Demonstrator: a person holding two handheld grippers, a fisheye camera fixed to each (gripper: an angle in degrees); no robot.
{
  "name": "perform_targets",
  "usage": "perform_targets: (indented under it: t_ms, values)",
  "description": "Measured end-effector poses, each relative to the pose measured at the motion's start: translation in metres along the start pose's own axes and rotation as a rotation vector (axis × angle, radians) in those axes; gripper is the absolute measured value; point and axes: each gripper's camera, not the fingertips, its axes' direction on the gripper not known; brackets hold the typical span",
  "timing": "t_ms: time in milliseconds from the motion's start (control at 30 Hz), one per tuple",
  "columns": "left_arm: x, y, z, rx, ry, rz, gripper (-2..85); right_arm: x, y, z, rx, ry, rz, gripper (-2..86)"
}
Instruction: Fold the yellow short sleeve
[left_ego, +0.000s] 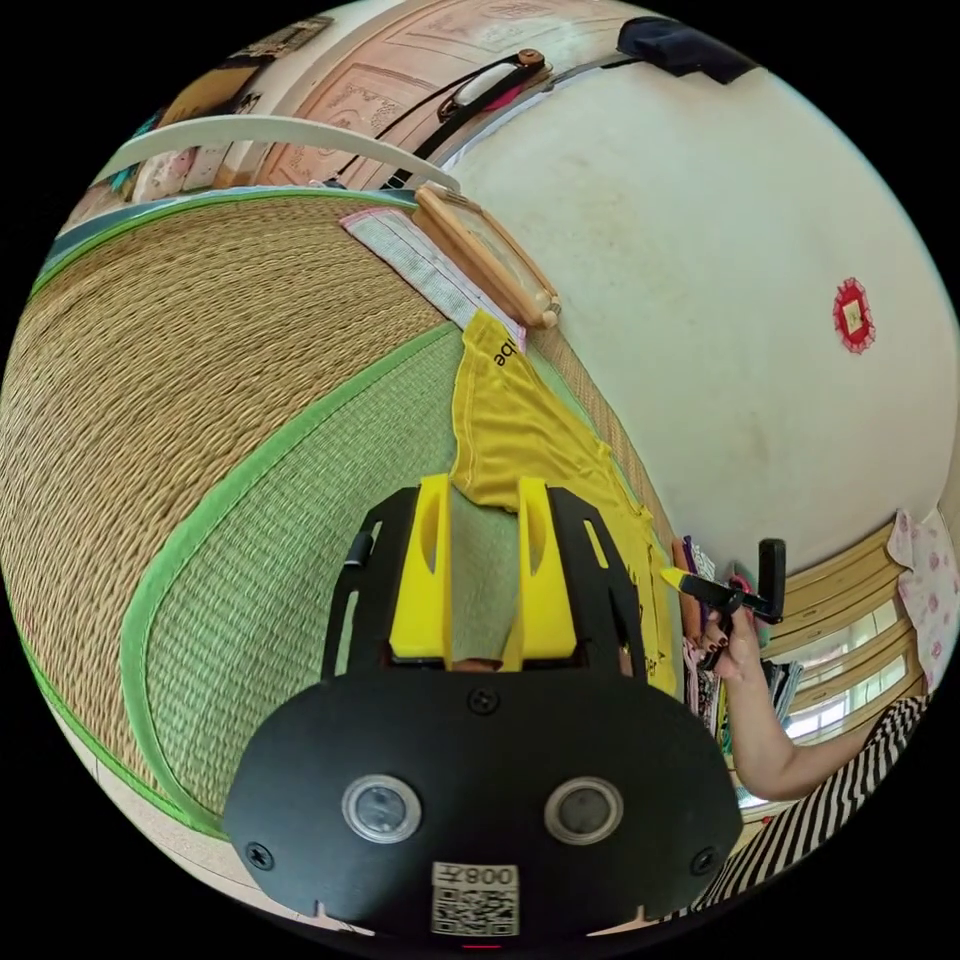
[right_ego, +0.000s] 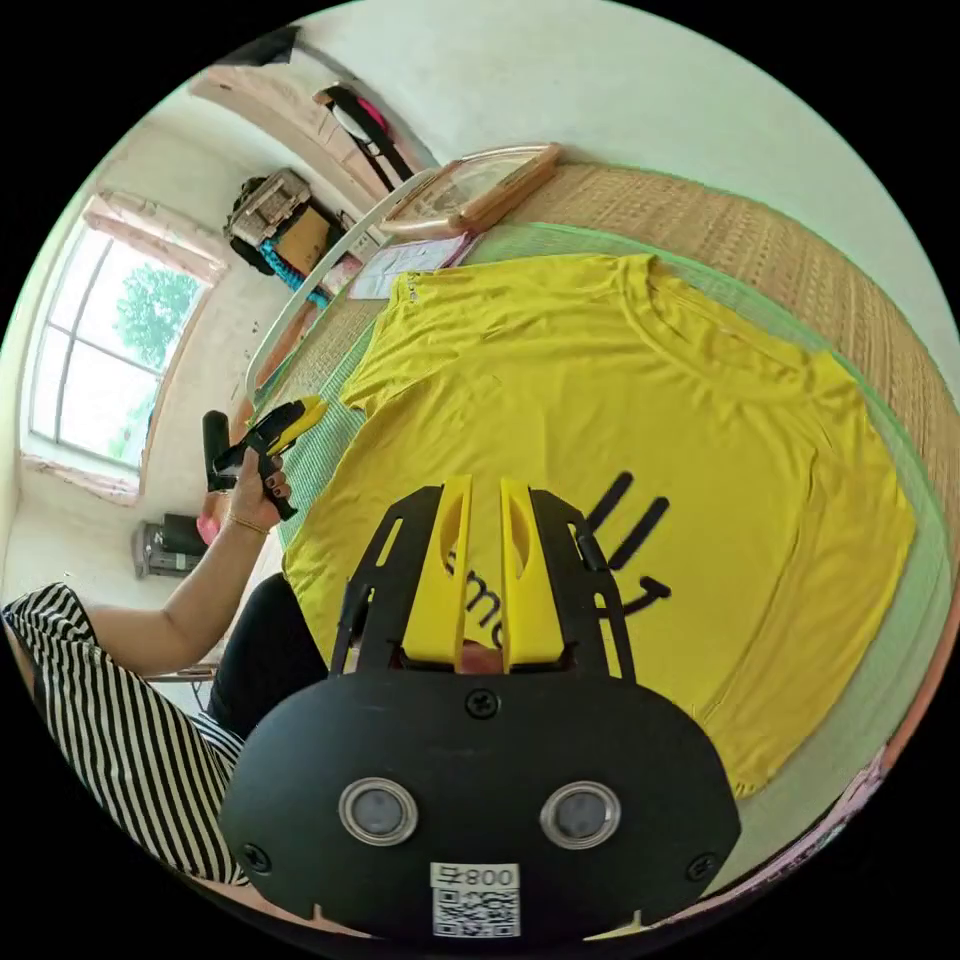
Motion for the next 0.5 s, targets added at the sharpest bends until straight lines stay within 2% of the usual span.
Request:
perform_targets:
  t_ms: [200,500]
  values:
    - [-0.059,0.005,0.009,-0.048,-0.042,0.047,8.1,-0.116,-0.155,0.032,-0.052,0.056,-0.157,6.9]
    - [-0.142,0.012,0.018,-0.143,0.067,0.051,2.9,-0.246,-0.361,0.081,-0.087,0.148,-0.302,7.4]
